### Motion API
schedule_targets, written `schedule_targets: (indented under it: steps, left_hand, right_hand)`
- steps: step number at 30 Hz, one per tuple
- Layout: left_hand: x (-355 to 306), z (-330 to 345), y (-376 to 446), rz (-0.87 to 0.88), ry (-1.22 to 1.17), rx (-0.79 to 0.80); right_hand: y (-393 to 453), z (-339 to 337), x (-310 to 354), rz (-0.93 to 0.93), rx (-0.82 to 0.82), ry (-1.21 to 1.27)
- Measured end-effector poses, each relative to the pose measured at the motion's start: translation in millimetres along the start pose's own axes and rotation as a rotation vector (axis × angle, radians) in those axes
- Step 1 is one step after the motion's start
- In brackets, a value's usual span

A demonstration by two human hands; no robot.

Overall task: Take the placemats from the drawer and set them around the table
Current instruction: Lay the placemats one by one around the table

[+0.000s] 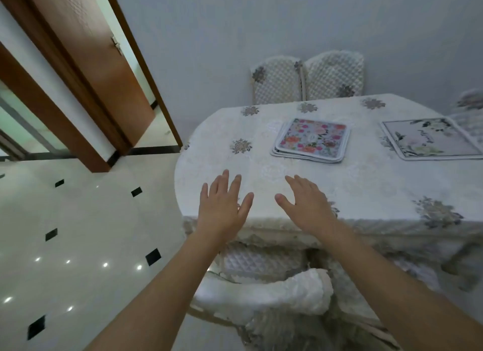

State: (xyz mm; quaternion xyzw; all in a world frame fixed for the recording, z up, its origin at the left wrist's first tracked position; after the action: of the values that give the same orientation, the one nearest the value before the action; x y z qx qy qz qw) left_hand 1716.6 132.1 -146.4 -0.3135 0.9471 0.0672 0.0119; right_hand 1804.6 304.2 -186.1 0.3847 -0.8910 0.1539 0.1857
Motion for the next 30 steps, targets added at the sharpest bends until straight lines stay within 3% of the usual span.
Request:
schedule_targets:
  steps: [10,30]
  left_hand:
    - [23,21,66,-0.038,0.008,0.043]
    - [24,63,222,0.286,-0.191,0.045]
  right_hand:
    - [78,3,23,-0.058,0.021,-0.012]
    - [148,-36,-31,0.302,-0.089,-0.098]
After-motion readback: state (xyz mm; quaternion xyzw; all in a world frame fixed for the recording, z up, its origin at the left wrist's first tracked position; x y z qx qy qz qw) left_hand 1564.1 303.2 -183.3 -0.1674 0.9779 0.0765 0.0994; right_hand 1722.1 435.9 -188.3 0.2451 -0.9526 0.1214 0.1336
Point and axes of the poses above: each hand's wrist, its own y-axis towards the middle knuckle, its own z-axis out of the palm, x = y × z, the point moved 7 cm from there along y, towards the middle knuckle, and after that the axes turned 14 degrees about z, right-handed, at the moved point
